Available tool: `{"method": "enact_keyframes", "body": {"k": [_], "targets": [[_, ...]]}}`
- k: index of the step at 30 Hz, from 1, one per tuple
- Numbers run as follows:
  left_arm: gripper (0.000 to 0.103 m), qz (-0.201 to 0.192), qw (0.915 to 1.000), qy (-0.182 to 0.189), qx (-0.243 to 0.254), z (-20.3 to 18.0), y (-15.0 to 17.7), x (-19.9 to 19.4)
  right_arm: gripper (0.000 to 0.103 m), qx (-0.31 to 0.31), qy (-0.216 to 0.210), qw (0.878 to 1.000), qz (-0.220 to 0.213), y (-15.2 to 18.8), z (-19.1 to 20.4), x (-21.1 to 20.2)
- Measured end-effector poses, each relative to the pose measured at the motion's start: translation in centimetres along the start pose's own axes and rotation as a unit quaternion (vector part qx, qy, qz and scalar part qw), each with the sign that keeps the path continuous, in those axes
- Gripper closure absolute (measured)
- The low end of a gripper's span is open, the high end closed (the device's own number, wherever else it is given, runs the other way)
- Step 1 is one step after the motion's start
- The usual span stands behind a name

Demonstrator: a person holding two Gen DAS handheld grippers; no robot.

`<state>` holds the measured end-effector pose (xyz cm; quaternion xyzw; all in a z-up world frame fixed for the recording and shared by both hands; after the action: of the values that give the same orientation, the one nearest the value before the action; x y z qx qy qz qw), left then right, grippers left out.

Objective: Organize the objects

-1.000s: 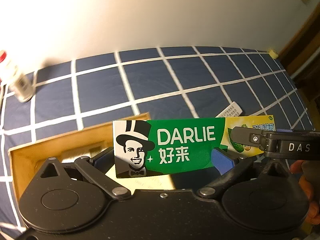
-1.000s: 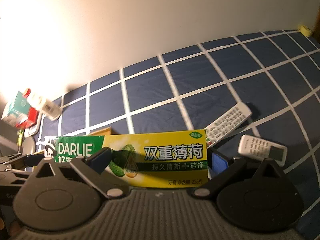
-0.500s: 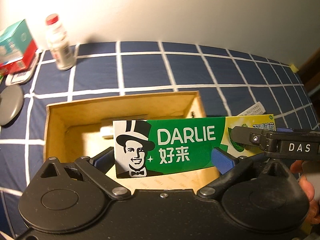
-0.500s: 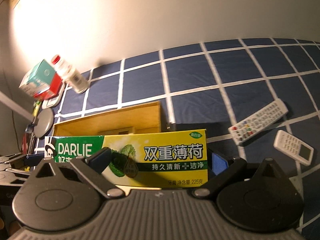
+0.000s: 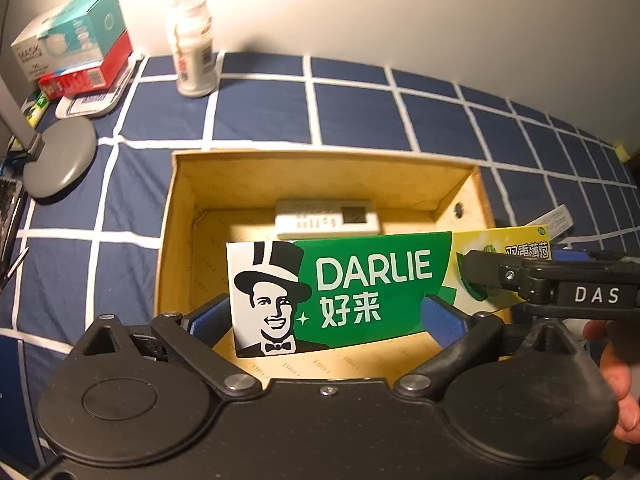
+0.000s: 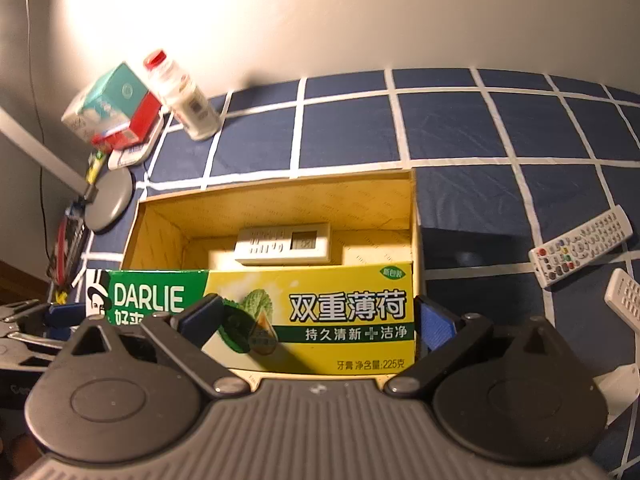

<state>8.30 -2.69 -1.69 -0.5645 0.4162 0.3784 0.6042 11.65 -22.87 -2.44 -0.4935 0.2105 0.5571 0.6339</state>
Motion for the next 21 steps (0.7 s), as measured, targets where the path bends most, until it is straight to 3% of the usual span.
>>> {"method": "enact_keyframes", "body": {"k": [11,21], "targets": [[0.005,0.027,0.9993,-0.011,-0.023,3.0,0.6,2.2,0.004,-0.004,-0.009,0.999,0.034,0.2,1.6,4.0],[0.005,0.048,0.9986,-0.014,-0.017,3.3,-0.4,5.1,0.005,0.014,0.002,0.999,0.051,-0.4,0.5,6.9]]}}
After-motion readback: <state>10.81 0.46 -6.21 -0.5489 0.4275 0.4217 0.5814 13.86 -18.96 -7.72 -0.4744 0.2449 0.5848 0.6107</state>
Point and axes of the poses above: each gripper's, at about its wrist camera, not at the fingertips, and x roughly the way its jaws point, z to its left, y to its underside, the point moved 2 cm from there along x, roughly the way its jaws point, and after that the axes turned 10 degrees about -y, right-handed, at the moved point
